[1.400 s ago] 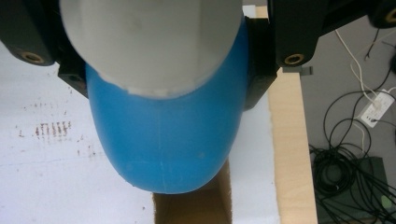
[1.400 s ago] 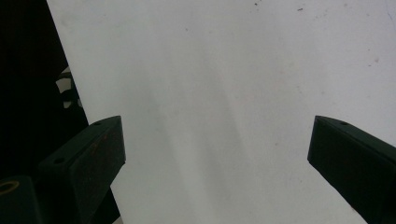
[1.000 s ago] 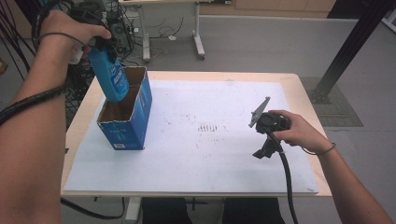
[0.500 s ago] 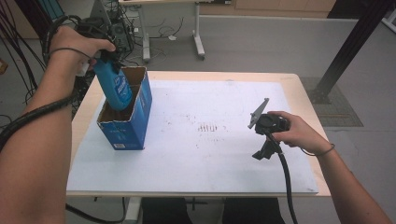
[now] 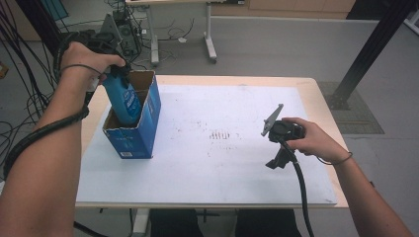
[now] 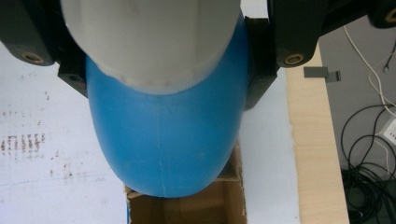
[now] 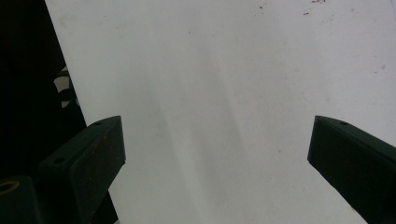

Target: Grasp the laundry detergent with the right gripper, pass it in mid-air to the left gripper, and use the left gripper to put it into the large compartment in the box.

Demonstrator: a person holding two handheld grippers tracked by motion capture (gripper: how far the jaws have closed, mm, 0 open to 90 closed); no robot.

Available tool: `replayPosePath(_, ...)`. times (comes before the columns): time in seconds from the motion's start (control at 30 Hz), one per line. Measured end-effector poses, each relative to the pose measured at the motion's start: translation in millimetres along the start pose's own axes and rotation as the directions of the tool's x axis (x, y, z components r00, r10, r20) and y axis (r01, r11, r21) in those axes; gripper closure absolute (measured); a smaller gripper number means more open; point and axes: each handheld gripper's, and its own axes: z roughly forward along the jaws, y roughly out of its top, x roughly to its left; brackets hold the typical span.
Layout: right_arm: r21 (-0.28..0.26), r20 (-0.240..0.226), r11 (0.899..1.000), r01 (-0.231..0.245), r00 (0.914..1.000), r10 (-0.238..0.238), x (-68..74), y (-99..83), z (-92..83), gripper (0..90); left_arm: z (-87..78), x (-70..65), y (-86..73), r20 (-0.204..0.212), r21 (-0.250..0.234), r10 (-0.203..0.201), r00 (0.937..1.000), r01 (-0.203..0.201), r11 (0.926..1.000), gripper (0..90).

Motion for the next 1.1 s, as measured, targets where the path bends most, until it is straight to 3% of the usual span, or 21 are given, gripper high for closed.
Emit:
replayPosePath(0.33, 0.001, -0.001, 1.000, 0.002, 1.0000, -0.002, -0.1, 0.7, 1.5, 3.9, 19.9, -0.7, -2.8, -0.015, 0.004, 0.006, 0.9999, -0.006, 1.0000, 37.7)
replayPosePath(1.1, 0.003, -0.006, 1.000, 0.011, 0.9999, -0.011, 0.9, 4.9, 5.7, 4.2, 60.6, -1.8, -10.3, -0.004, 0.014, 0.001, 1.0000, -0.001, 0.9999, 37.7)
